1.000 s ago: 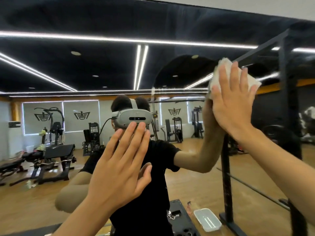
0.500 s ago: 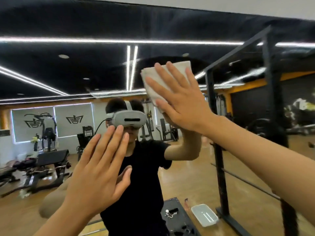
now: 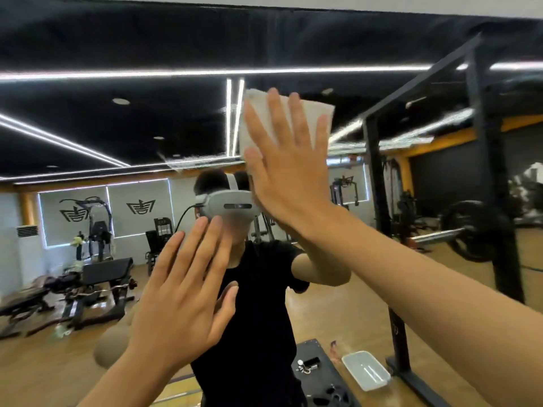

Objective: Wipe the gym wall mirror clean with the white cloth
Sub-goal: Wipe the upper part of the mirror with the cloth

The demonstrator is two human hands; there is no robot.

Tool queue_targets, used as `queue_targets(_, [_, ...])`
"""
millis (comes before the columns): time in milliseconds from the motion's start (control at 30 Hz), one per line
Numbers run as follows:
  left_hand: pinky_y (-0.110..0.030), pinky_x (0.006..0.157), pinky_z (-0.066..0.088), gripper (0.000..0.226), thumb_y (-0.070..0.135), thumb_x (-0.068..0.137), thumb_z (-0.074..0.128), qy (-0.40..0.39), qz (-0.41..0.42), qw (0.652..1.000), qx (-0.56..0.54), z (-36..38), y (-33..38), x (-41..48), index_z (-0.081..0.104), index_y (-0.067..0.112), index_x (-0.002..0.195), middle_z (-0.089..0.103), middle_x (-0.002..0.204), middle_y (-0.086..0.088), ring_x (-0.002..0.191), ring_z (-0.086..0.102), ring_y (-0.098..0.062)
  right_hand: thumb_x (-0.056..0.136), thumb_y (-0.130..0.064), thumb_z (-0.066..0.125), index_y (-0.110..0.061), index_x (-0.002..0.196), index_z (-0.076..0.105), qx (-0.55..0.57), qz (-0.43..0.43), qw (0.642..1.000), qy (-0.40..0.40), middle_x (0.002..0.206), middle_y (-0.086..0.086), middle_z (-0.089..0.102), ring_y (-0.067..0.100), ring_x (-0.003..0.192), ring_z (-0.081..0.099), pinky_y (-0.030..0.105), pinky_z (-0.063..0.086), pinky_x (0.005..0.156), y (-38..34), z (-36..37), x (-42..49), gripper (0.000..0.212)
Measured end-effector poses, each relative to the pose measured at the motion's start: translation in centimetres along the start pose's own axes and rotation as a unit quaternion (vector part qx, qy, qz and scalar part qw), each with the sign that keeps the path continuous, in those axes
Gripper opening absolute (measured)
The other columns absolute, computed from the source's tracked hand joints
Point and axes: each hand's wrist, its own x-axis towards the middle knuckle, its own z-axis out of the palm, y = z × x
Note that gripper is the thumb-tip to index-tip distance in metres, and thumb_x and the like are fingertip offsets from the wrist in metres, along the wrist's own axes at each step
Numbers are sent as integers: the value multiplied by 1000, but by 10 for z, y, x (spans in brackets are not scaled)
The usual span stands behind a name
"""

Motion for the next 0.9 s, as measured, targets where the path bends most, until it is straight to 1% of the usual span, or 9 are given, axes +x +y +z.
queue_targets(100, [-51,132,15,71,43,105,40,3,-1,1000,-8,0,-2,1,39,-3,158,29,169,-24,159,26,-36,108,-47,12,-33,168,16,-28,-141,989,-32,177,6,7,31,162,2,61,0,127,-45,5,-11,62])
queue_targets(233, [-50,132,14,72,42,103,43,4,2,1000,-20,-3,0,2,36,-2,160,27,171,-22,159,25,-36,110,-47,29,-32,166,26,-4,-244,969,-39,176,5,16,30,162,9,59,5,128,13,0,-21,58])
queue_targets(333, [-51,132,14,73,42,102,43,12,2,1000,-28,-3,0,2,36,-2,160,27,171,-21,160,25,-36,111,-46,29,-29,167,22,-12,-139,990,-23,176,6,11,29,163,5,63,9,126,94,-1,-40,59])
queue_targets(433, [-53,131,16,73,41,102,44,19,-5,999,-33,0,2,3,36,-2,160,28,170,-21,159,25,-37,112,-42,22,-29,169,11,-34,57,998,-16,177,7,5,29,163,1,66,13,125,173,-8,-72,59])
queue_targets(500, [-54,131,17,73,41,102,44,18,-8,999,-33,1,2,3,35,-2,161,28,170,-22,160,25,-37,113,-38,24,-31,169,5,-17,206,979,-1,176,7,2,29,162,-1,67,13,125,183,-8,-93,59])
queue_targets(567, [-56,130,19,73,40,103,43,12,-8,999,-32,2,3,2,33,-1,162,26,171,-21,160,23,-37,115,-39,22,-31,169,3,13,277,961,24,177,5,0,29,162,-4,65,5,128,147,3,-111,58])
queue_targets(667, [-58,129,19,73,41,104,42,-5,-11,999,-36,1,3,2,28,0,164,23,173,-20,161,20,-36,113,-44,14,-31,169,2,58,216,974,24,177,5,-6,30,162,-9,62,-4,128,51,13,-122,58])
queue_targets(767, [-57,130,17,71,38,106,39,-10,-9,999,-48,-3,1,1,26,1,165,19,174,-18,162,17,-35,112,-44,17,-34,169,0,81,90,992,-42,176,4,-13,29,161,-16,65,-5,127,-22,16,-132,60])
queue_targets(900, [-60,128,20,67,34,106,36,9,2,998,-58,-3,0,0,29,-1,163,21,174,-19,162,19,-36,110,-43,35,-34,167,20,73,-115,989,-62,177,4,4,27,163,-3,62,1,128,9,14,-155,59])
